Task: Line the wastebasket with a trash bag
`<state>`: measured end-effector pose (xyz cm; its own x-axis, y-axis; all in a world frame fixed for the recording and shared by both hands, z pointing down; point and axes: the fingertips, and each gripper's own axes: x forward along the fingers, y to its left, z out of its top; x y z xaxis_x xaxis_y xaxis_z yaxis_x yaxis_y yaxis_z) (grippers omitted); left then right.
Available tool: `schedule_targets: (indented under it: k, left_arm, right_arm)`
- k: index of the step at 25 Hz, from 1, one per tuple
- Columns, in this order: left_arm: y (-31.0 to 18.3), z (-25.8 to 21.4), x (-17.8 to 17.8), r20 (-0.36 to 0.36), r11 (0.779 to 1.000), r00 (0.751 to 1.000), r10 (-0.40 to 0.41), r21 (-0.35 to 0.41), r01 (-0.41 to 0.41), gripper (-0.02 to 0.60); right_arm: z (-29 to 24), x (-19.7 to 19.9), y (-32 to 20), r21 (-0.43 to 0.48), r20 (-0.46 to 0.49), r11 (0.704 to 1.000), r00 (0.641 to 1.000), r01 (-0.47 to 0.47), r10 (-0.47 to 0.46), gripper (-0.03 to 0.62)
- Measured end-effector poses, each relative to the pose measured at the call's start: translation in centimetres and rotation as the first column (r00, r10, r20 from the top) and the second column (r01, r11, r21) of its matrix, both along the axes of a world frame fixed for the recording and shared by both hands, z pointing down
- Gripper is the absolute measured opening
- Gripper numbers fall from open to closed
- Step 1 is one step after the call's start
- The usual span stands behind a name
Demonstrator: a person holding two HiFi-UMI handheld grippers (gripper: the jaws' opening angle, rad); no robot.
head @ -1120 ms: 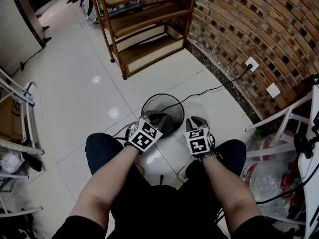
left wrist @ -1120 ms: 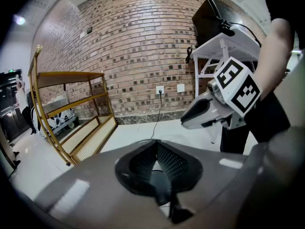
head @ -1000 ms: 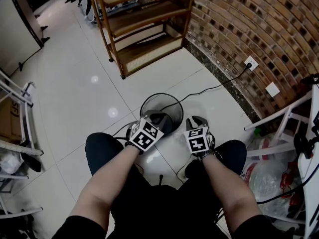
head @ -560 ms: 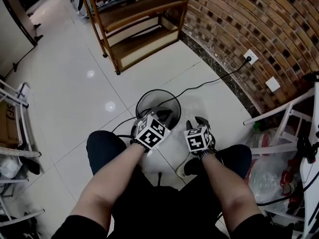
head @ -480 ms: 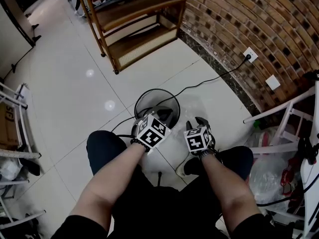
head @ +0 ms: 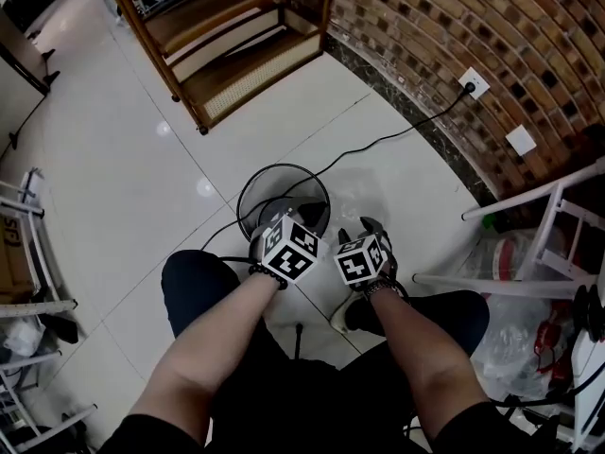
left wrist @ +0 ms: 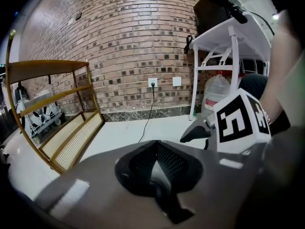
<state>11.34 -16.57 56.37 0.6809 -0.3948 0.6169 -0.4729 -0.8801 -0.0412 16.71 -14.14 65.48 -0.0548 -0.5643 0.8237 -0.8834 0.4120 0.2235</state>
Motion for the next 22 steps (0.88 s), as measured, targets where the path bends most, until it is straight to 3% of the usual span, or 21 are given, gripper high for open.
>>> schedule_targets:
  k: [9,10,12,15,22]
  left_arm:
    - [-0.7,0.5,-0.1,-0.001,1.000,1.000,-0.018,-0.015,0.018,0.003]
    - [-0.7,0.5,-0.2,0.000,1.000,1.000,-0.018,-0.016,0.018,0.003]
    - [-0.7,0.7,-0.2,0.004,1.000,1.000,-0.017,-0.018,0.017,0.003]
    - [-0.7,0.8,-0.3,0.007,1.000,1.000,-0.014,-0.018,0.014,0.003]
    - [-0.3,0.7,-0.3,0.015,1.000,1.000,0.002,-0.003,-0.002,0.003]
  right_arm:
    - [4.0,0.3,-1.1,-0.084,-0.066,0.996,0.997,-0.038,0.033,0.249]
    - [4.3,0.4,-1.2,-0.092,-0.076,0.995,0.996,-0.048,0.041,0.237]
    - [4.4,0.9,-1.2,-0.095,-0.098,0.993,0.993,-0.070,0.061,0.100]
    - [3.8,1.6,-1.0,-0.074,-0.111,0.993,0.990,-0.093,0.084,0.015]
    - [0.9,3.4,-0.5,-0.013,-0.106,0.991,0.986,-0.133,0.130,0.003]
